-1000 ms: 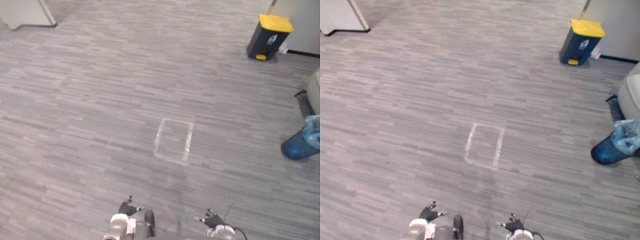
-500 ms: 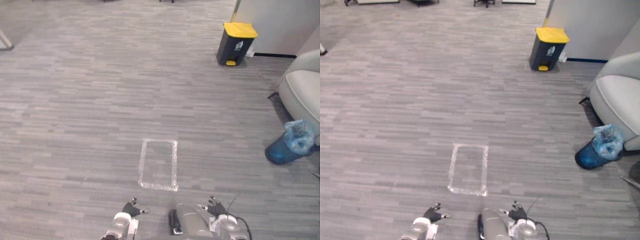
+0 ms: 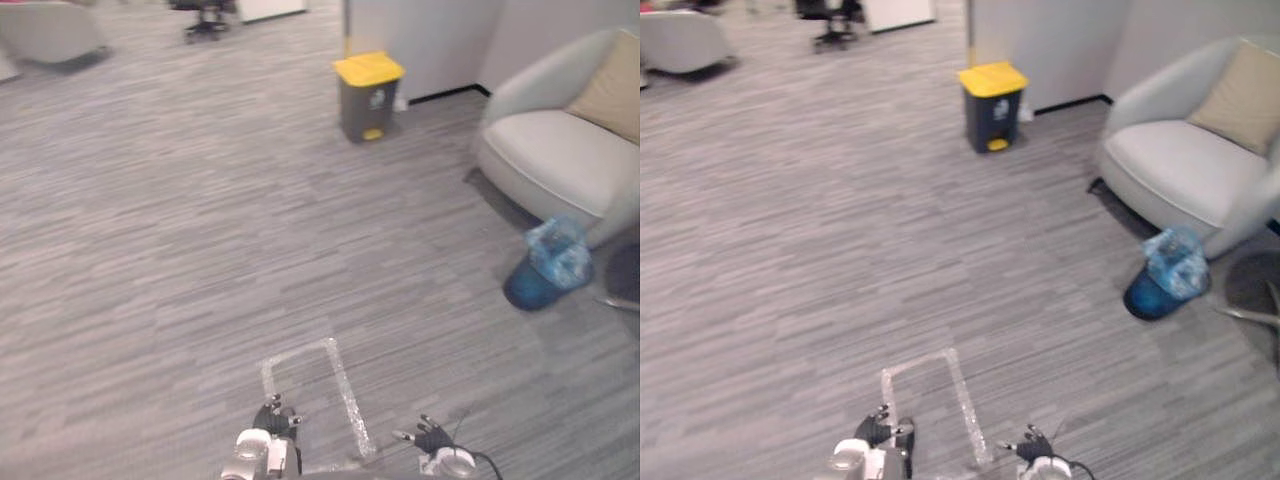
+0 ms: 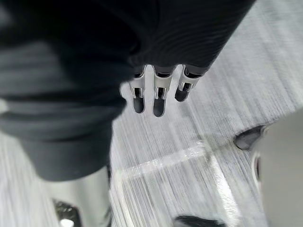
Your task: Organize the slippers on the shoe rack
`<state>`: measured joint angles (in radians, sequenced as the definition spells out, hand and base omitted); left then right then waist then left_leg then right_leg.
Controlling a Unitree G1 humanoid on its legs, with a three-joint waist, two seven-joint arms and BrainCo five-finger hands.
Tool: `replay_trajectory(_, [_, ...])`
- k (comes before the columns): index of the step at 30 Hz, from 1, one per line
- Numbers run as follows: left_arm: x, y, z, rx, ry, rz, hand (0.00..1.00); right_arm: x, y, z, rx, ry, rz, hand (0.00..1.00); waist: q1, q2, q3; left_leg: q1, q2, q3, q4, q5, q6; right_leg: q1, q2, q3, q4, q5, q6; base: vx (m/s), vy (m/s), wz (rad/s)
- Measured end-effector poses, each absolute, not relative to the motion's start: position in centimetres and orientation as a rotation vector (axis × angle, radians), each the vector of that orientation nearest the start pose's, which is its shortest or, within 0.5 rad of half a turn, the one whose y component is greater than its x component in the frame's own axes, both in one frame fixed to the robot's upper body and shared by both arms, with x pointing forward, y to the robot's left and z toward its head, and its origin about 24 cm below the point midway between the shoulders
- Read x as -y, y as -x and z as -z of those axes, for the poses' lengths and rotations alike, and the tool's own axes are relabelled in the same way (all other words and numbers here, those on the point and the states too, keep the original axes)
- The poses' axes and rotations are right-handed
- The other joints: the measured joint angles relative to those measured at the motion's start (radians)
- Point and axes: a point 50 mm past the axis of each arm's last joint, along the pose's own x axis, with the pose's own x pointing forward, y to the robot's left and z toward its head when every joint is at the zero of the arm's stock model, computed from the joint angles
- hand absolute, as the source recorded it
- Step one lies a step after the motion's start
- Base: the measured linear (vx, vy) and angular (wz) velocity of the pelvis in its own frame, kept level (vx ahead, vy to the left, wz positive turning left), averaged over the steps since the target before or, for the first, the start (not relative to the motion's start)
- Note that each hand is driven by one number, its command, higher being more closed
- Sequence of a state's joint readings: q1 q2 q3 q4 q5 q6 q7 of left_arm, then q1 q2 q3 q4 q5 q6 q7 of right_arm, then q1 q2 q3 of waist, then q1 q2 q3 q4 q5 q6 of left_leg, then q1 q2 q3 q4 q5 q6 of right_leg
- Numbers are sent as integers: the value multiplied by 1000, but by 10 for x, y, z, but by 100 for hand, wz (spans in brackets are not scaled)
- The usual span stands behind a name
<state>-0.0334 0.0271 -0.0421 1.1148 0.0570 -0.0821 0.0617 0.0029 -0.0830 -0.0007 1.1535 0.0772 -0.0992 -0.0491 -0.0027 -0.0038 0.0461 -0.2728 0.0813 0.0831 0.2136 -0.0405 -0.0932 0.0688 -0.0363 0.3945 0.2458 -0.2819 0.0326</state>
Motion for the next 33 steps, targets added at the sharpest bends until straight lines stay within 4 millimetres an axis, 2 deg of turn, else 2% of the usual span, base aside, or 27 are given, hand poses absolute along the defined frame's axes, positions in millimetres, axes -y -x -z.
replay_trajectory(2, [-160, -132, 156, -1005, -161, 20, 0, 186, -111, 161, -1061, 29, 147, 0, 4, -1, 3, 50, -3, 77, -31, -16, 34, -68, -7, -1, 118, 41, 67, 404, 306, -90])
replay_trajectory(3, [-163, -130, 157, -1016, -172, 19, 0, 188, -112, 161, -1059, 25, 155, 0, 2, 6, 8, 78, -3, 100, -47, -24, 46, -88, -9, -10, 152, 44, 67, 273, 222, -85])
replay_trajectory(5, [-170, -124, 159, -1043, -184, 6, 0, 191, -115, 159, -1047, 29, 159, 0, 7, 29, 17, 180, 3, 158, -103, -36, 64, -104, -12, -97, 170, 7, 54, 333, 219, -93])
replay_trajectory(7, [-174, -122, 159, -1049, -192, -1, 0, 192, -119, 158, -1035, 34, 156, 0, 7, 50, 16, 243, 14, 209, -146, -40, 69, -146, 21, -165, 126, -2, 45, 243, 123, -75])
replay_trajectory(8, [-176, -122, 159, -1048, -195, -2, 0, 192, -119, 158, -1032, 33, 155, 0, 4, 48, 12, 246, 14, 215, -152, -41, 71, -161, 29, -175, 102, -1, 45, 204, 46, -48])
replay_trajectory(9, [-178, -125, 158, -1041, -201, -4, 0, 190, -121, 157, -1029, 29, 150, 0, 2, 41, 7, 257, 13, 230, -173, -42, 69, -206, 48, -207, 50, 9, 39, 187, -13, -40])
replay_trajectory(10, [-180, -126, 157, -1037, -205, -5, 0, 188, -122, 157, -1028, 24, 147, 0, 2, 30, 2, 261, 10, 244, -182, -50, 57, -245, 60, -238, -32, 67, 31, 230, -49, -39])
replay_trajectory(11, [-179, -127, 157, -1038, -205, -5, 0, 190, -122, 157, -1028, 27, 151, 0, -4, 26, 6, 277, 10, 248, -181, -64, 38, -241, 67, -268, -74, 152, -32, 265, -62, -36])
replay_trajectory(12, [-171, -126, 158, -1041, -185, 10, 0, 194, -120, 158, -1034, 33, 163, 0, -10, 49, 8, 295, 19, 249, -175, -73, 26, -214, 85, -262, -78, 160, -36, 248, -57, -39])
replay_trajectory(14, [-163, -124, 159, -1045, -165, 20, 0, 201, -118, 157, -1036, 39, 177, 0, -8, 60, 13, 327, 26, 264, -155, -88, 15, -203, 96, -240, -40, 129, -47, 202, -65, -46])
replay_trajectory(15, [-158, -123, 160, -1047, -153, 29, 0, 202, -117, 157, -1035, 37, 181, 0, -12, 66, 12, 318, 42, 262, -82, -115, 0, -193, 100, -239, -17, 111, -48, 227, -123, -30])
replay_trajectory(17, [-154, -126, 159, -1038, -144, 36, 0, 204, -114, 157, -1036, 21, 206, 0, -15, 56, 19, 279, 63, 258, 80, -130, -18, -167, 97, -229, -2, 95, -59, 205, -152, -22])
replay_trajectory(18, [-150, -133, 157, -1016, -128, 32, 0, 205, -111, 158, -1041, 12, 220, 0, -11, 48, 28, 228, 86, 230, 264, -133, -23, -138, 95, -210, 12, 70, -68, 163, -146, -49])
replay_trajectory(19, [-146, -132, 157, -1016, -95, 15, 0, 207, -110, 158, -1041, 15, 224, 0, -6, 51, 35, 168, 108, 188, 435, -112, -39, -129, 111, -173, 36, 55, -80, 154, -97, -61])
replay_trajectory(20, [-145, -132, 157, -1012, -89, 12, 0, 207, -110, 158, -1041, 16, 223, 0, -3, 52, 37, 139, 112, 169, 493, -124, -44, -120, 113, -151, 43, 42, -92, 145, 12, -91])
replay_trajectory(21, [-142, -132, 157, -1011, -75, 12, 0, 209, -112, 157, -1040, 19, 231, 0, 2, 64, 41, 102, 112, 135, 551, -191, -29, -105, 115, -102, 48, 27, -94, 142, 104, -112])
replay_trajectory(22, [-142, -133, 156, -1005, -72, 6, 0, 210, -112, 157, -1041, 14, 241, 0, 1, 62, 40, 81, 98, 134, 511, -228, -12, -100, 112, -46, 43, 27, -94, 142, 116, -121])
replay_trajectory(23, [-143, -134, 156, -1001, -72, 4, 0, 210, -112, 157, -1040, 10, 246, 0, 2, 60, 41, 76, 89, 129, 478, -236, -10, -100, 110, -22, 42, 27, -93, 117, 109, -118])
replay_trajectory(24, [-143, -134, 156, -1001, -75, 4, 0, 210, -112, 157, -1039, 9, 246, 0, 3, 59, 41, 65, 70, 106, 398, -247, -8, -100, 104, 23, 35, 29, -84, 156, 191, -139])
replay_trajectory(25, [-144, -134, 155, -998, -76, 3, 0, 210, -115, 156, -1034, 12, 246, 0, 9, 56, 42, 67, 39, 57, 234, -242, -13, -100, 96, 94, 19, 33, -65, 155, 220, -162])
replay_trajectory(26, [-144, -134, 155, -999, -77, 3, 0, 210, -115, 156, -1035, 14, 248, 0, 8, 56, 42, 69, 22, 10, 122, -218, -26, -100, 88, 137, 2, 37, -52, 173, 282, -191])
replay_trajectory(27, [-144, -134, 155, -998, -81, 4, 0, 211, -111, 158, -1046, 16, 251, 0, 9, 62, 40, 87, 11, -43, -31, -106, -33, -101, 87, 185, -19, 45, -29, 91, 193, -147])
replay_trajectory(28, [-143, -135, 155, -997, -87, 7, 0, 211, -110, 158, -1047, 19, 251, 0, 9, 63, 38, 100, 17, -35, -53, -33, -30, -99, 86, 204, -29, 48, -18, 176, 288, -151])
replay_trajectory(29, [-147, -135, 156, -1001, -110, 15, 0, 208, -113, 158, -1043, 18, 242, 0, 3, 46, 37, 137, 7, 33, -80, -29, -2, -95, 57, 220, -52, 68, 25, 153, 246, -118])
replay_trajectory(30, [-153, -137, 155, -995, -151, 29, 0, 205, -111, 159, -1049, 10, 237, 0, 2, 30, 30, 158, 2, 75, -106, -30, 2, -101, 39, 217, -79, 96, 64, 159, 251, -107])
replay_trajectory(33, [-162, -140, 153, -987, -215, 58, 0, 198, -108, 160, -1059, -24, 246, 0, 1, 11, 18, 183, -12, 153, -135, -42, 25, -117, 17, 212, -126, 152, 101, 84, 205, -80])
